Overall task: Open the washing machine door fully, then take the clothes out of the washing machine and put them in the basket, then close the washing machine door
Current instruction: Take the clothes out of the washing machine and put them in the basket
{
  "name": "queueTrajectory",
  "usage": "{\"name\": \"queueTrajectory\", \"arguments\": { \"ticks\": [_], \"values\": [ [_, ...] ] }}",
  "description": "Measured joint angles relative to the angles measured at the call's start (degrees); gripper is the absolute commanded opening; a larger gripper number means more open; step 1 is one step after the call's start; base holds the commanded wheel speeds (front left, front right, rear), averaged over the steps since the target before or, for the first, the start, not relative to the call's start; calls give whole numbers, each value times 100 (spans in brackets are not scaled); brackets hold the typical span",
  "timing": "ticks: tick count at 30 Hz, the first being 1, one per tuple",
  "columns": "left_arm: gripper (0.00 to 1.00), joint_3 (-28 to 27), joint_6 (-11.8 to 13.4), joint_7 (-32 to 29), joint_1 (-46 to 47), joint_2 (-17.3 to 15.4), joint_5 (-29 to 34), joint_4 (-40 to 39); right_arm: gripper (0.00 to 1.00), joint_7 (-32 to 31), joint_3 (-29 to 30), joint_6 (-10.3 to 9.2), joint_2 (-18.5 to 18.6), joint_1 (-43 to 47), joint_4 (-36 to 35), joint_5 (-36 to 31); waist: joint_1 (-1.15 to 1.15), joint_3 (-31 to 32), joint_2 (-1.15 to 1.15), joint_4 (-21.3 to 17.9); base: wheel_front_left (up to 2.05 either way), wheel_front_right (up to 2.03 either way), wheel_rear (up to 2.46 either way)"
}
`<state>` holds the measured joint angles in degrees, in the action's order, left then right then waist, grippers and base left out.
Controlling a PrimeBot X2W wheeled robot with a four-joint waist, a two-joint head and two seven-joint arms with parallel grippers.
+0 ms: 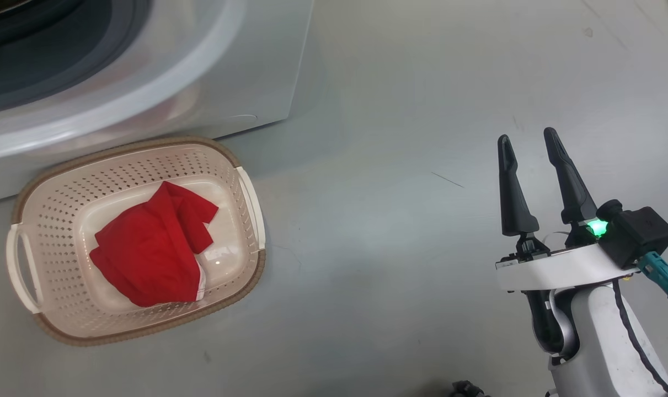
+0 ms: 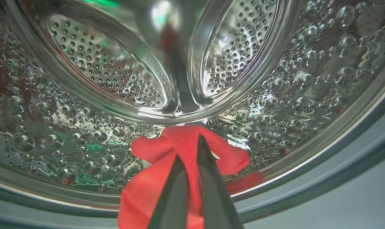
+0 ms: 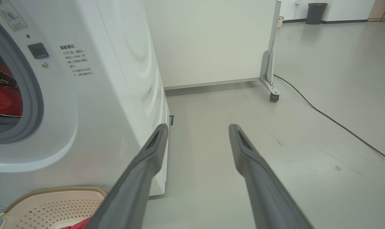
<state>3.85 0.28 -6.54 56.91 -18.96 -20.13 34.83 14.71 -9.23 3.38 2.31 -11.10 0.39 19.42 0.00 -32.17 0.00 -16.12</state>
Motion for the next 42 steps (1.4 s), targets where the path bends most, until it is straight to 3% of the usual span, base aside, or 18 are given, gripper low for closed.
{"name": "queueTrajectory", "arguments": {
  "ticks": [18,42],
  "values": [
    [0,-49,-14,2016,-1484,909,-246,-1065,100,0,230,9,125,349,9,-300,0,617,0,706,0,0,0],
    [0,320,80,2092,-3214,1323,12,-2878,100,0,237,60,141,837,65,-402,0,1595,0,1444,0,0,0]
  ]
}}
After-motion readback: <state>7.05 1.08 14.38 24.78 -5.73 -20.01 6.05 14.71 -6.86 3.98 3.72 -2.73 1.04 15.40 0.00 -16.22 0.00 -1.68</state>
